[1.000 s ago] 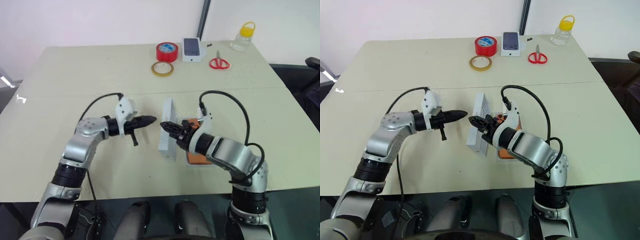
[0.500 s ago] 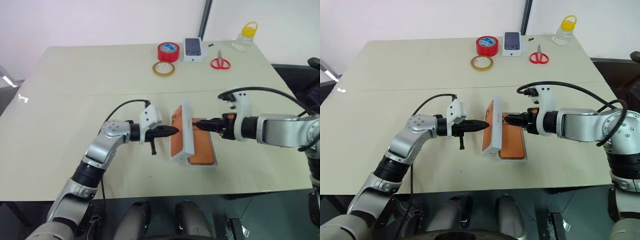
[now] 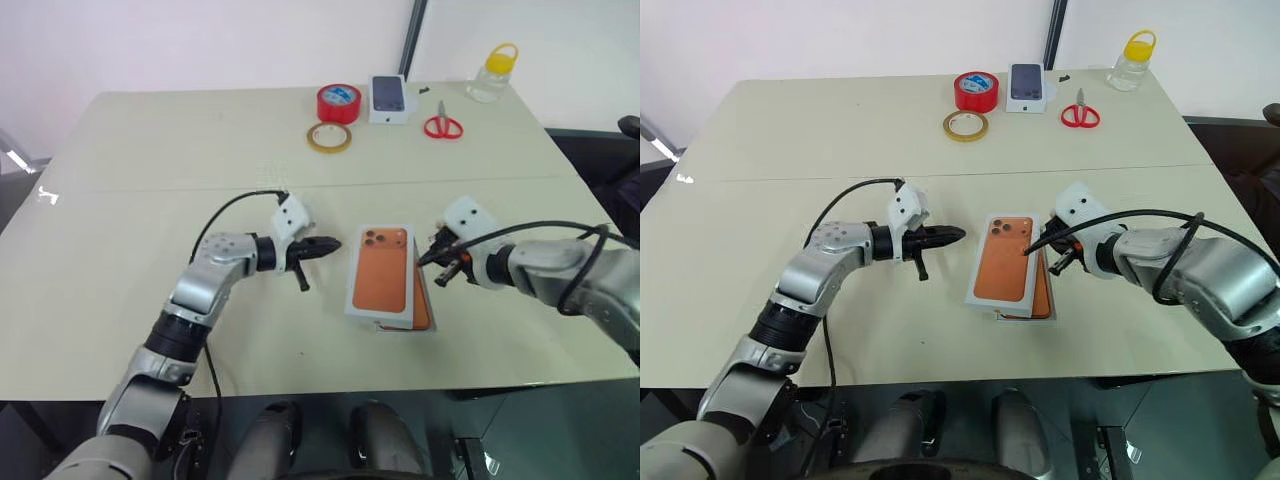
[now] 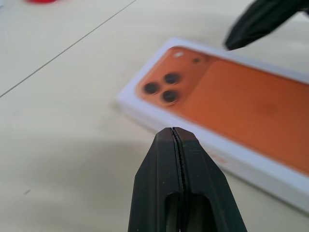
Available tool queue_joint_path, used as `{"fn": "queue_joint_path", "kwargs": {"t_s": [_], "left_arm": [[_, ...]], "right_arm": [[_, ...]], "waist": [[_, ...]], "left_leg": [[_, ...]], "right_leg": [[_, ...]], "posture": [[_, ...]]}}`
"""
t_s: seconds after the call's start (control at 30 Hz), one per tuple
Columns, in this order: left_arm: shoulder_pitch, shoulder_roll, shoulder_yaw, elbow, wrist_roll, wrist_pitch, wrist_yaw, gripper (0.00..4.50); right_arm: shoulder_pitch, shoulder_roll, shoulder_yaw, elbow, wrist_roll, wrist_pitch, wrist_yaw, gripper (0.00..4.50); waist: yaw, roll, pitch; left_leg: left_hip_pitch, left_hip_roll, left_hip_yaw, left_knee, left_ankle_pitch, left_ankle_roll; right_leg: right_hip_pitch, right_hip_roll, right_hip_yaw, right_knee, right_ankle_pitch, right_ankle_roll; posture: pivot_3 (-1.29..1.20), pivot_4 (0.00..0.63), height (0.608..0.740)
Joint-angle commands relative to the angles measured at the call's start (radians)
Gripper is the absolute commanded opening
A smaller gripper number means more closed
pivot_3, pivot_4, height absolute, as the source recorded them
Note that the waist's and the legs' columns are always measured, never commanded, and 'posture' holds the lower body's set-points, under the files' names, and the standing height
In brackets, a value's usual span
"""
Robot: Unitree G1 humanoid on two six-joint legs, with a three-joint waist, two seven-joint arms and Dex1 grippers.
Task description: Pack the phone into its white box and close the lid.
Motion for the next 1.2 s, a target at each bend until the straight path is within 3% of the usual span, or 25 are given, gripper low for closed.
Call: {"fn": "queue_joint_path", "kwargs": {"t_s": [0.03,0.47,1.2], "left_arm": [[-0.027,0.004,-0.029,0.034,0.051,-0.002,0.009,0.0],[-0.049,-0.028,-0.158,-0.002,0.083,-0.048,-0.137,0.0],[-0.02,-0.056,-0.197,-0.117,0.083,0.0,-0.141,0.0]], "right_arm": [[-0.004,0.021,-0.018,-0.034,-0.088,-0.02,0.058,0.04],[0.04,0.071,-0.065,-0.105,-0.2,0.028,0.195,0.04],[0.121,0.07,-0.114,-0.145,-0.327,0.031,0.33,0.04]], "waist": [[0.0,0.0,0.0],[0.001,0.0,0.0],[0.002,0.0,0.0]], "left_leg": [[0.0,0.0,0.0,0.0,0.0,0.0],[0.0,0.0,0.0,0.0,0.003,-0.005],[0.0,0.0,0.0,0.0,0.003,-0.005]], "right_leg": [[0.0,0.0,0.0,0.0,0.0,0.0],[0.0,-0.001,0.0,0.0,0.0,0.0],[0.0,-0.001,0.0,0.0,0.0,0.0]], "posture": [[0.0,0.15,0.74],[0.0,0.15,0.74],[0.0,0.15,0.74]]}}
